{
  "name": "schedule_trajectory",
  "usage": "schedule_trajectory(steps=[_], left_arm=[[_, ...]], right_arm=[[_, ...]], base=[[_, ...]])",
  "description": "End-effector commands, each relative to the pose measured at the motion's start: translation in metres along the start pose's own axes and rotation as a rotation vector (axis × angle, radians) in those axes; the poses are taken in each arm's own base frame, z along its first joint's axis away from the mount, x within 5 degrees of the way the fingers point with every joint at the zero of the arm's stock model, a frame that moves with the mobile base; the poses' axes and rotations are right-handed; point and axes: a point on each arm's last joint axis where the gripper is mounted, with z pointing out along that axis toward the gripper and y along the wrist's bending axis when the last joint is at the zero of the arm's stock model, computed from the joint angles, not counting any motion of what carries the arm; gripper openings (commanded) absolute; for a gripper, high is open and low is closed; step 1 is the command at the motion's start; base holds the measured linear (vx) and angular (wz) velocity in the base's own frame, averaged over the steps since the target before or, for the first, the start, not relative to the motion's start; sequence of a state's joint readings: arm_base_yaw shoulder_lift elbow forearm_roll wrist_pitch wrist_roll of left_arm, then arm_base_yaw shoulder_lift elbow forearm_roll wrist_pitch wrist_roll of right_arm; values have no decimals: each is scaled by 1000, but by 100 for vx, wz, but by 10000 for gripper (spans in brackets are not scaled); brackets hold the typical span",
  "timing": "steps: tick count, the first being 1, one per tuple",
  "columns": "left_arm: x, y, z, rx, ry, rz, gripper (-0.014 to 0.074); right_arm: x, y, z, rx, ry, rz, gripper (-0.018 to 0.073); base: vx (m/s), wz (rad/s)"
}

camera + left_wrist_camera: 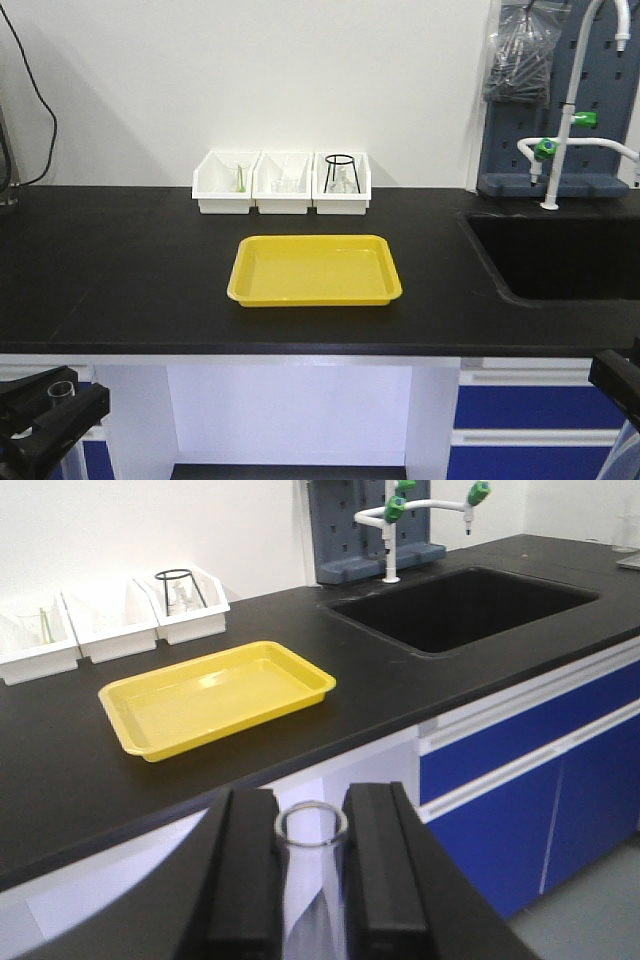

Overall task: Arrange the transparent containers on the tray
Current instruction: 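Drive the base to the yellow tray while holding both tubes upright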

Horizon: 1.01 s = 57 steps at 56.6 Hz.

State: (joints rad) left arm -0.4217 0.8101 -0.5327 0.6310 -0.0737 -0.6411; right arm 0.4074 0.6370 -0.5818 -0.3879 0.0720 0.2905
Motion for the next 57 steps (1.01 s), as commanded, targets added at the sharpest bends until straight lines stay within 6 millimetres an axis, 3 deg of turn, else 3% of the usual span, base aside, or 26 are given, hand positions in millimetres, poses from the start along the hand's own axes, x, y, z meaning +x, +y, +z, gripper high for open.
schedule_trajectory(steps=[1, 57], left_arm=[[-15, -5, -2, 47, -89, -16, -6], [-15, -5, -2, 47, -89, -16, -6]], right_arm=[[-17, 1, -2, -21, -108, -11, -11], [-17, 1, -2, -21, -108, -11, -11]], base=[[32, 9], [39, 2]])
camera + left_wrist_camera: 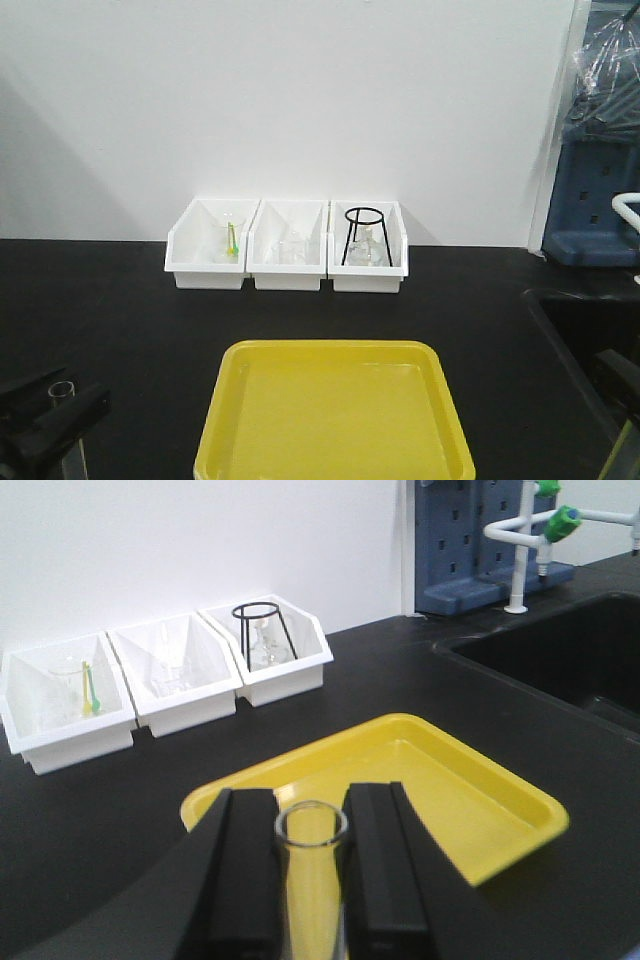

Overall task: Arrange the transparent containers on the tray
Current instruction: 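Drive the base to the yellow tray while holding both tubes upright, then lower the left gripper's tube into the yellow tray and release it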

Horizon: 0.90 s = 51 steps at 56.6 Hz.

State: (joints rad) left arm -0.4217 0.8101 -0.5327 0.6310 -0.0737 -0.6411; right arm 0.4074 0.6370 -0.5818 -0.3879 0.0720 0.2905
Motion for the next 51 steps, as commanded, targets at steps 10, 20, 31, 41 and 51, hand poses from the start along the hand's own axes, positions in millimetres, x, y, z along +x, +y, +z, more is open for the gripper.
schedule_trajectory(steps=[10, 20, 31, 41, 51], left_arm=[[-15, -5, -2, 47, -89, -16, -6], [-15, -5, -2, 47, -89, -16, -6], [-15, -5, -2, 47, -89, -16, -6], [-15, -5, -2, 47, -89, -16, -6], [-15, -5, -2, 47, -89, -16, -6]], right_arm=[[-17, 1, -2, -21, -108, -11, -11], [-17, 1, -2, -21, -108, -11, -11], [-17, 1, -2, -21, -108, -11, -11], [-17, 1, -2, -21, -108, -11, -11], [-17, 1, -2, -21, -108, -11, -11]], base=[[36, 0], [30, 0], [20, 0], [10, -1], [4, -1]])
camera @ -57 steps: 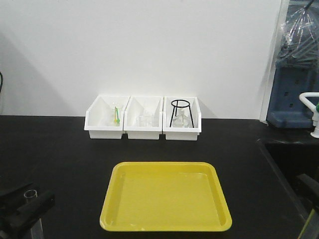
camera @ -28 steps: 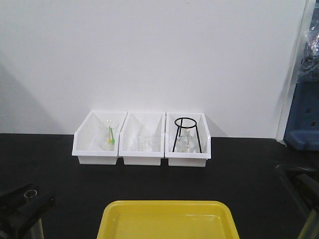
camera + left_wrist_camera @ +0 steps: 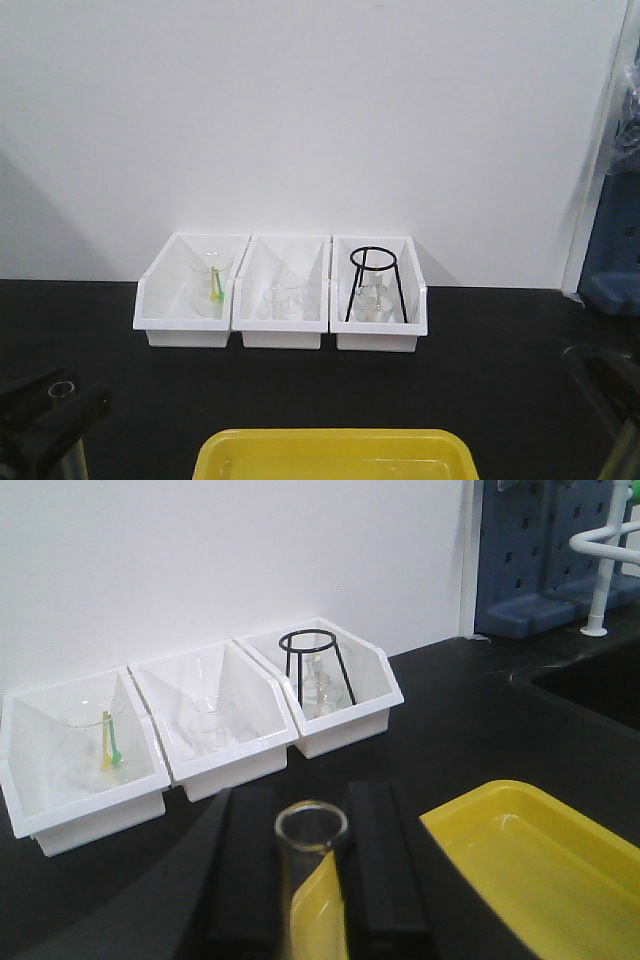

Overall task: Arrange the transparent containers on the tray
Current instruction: 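Lower the left gripper's tube into the yellow tray and release it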

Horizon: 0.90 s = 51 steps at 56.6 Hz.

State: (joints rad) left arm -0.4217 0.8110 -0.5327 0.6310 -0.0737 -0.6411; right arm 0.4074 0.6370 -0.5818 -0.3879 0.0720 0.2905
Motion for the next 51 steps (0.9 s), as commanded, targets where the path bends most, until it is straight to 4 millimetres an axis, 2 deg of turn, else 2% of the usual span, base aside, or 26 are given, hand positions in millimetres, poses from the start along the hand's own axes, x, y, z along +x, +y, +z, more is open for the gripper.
schedule_trajectory(steps=[1, 38, 42, 51], left_arm=[[-16, -5, -2, 47, -90, -16, -6], [-15, -5, -2, 45, -87, -24, -6], [-14, -3, -2, 34, -72, -93, -6], [-2, 4, 3, -58, 52, -369, -3]], right_arm=[[-17, 1, -2, -21, -108, -11, -11], [-18, 2, -2, -26, -123, -11, -11], [-18, 2, -2, -26, -123, -11, -11], [-18, 2, -2, -26, -123, -11, -11]], base=[[3, 0], [0, 0], [0, 0], [0, 0]])
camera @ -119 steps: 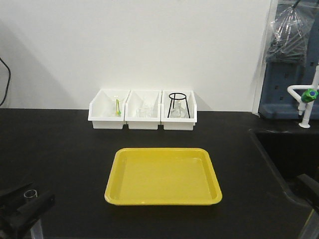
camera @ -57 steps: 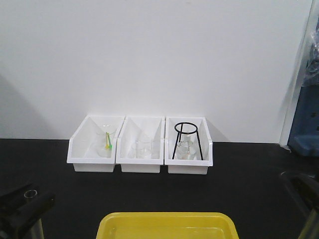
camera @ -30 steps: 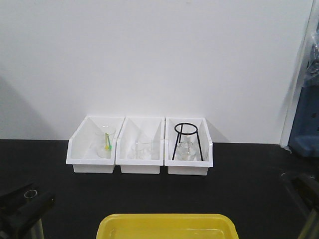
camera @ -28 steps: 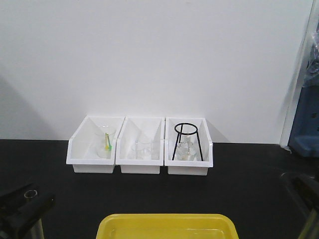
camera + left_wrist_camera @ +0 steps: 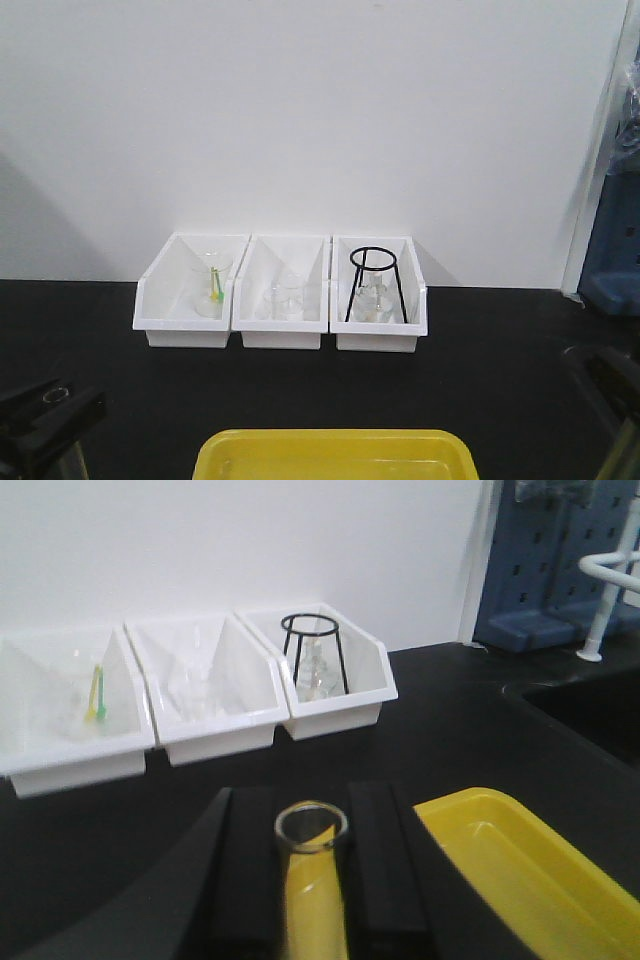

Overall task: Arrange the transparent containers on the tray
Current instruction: 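Lower the left gripper's tube into the yellow tray and release it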

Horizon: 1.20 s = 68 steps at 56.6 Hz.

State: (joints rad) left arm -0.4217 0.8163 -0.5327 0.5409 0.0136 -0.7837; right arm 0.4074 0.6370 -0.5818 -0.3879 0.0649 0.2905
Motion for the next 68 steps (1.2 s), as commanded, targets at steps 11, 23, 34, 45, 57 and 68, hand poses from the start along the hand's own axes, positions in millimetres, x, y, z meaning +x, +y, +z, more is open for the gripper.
schedule_trajectory(steps=[11, 23, 34, 45, 57, 68], left_arm=[[10, 2, 27, -57, 123, -289, -1], [-1, 1, 58, -123, 210, -306, -1], [-22, -7, 89, -160, 354, -203, -1], [-27, -27, 122, -1, 556, -119, -1], [-21, -35, 162, 63, 604, -208, -1], [10, -29, 203, 22, 721, -244, -1]], right_arm=[[-18, 2, -2, -24, -116, -11, -11], [-17, 2, -1, -24, -114, -14, -11], [-17, 2, -1, -24, -114, -19, -11], [-17, 2, -1, -24, -114, -19, -11], [-17, 2, -1, -24, -114, -19, -11], [-17, 2, -1, -24, -114, -19, -11]], base=[[0, 0], [0, 0], [0, 0], [0, 0], [0, 0], [0, 0]])
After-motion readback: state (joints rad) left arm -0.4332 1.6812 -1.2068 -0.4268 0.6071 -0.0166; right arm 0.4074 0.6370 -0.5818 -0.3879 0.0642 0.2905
